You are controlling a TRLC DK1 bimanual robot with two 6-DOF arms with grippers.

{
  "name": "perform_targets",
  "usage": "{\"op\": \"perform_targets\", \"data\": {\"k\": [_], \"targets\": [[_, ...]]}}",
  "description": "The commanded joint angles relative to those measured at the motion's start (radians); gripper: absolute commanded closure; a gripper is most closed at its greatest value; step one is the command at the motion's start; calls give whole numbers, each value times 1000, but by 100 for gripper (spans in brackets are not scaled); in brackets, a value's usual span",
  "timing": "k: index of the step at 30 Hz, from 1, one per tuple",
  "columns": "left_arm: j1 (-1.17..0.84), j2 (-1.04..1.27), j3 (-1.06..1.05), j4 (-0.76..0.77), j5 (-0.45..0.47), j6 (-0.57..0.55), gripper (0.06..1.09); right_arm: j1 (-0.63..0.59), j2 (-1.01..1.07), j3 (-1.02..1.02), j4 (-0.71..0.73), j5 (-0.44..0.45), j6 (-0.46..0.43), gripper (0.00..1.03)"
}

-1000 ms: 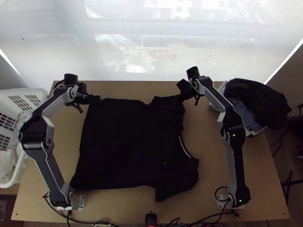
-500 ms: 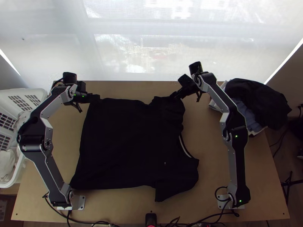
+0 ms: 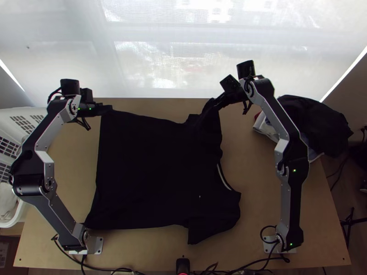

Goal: Fold the t-shirt

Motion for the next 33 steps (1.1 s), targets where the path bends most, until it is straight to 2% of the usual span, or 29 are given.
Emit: {"op": "perform_targets", "data": {"k": [1, 14, 19, 26, 33], "targets": [[38, -13, 67, 2, 11, -3, 105, -13, -23, 62, 2, -6, 2, 100], [55, 97, 183, 5, 10, -14, 105, -33, 26, 71, 145, -3, 34, 100], [57, 105, 151, 13, 10, -5, 105, -25, 23, 42, 152, -3, 36, 100], [58, 29, -22, 129, 11, 25, 105, -28, -60, -121, 165, -4, 23, 100], [41, -67, -163, 204, 11, 37, 105, -18, -241, -435, 312, -3, -9, 100]]}}
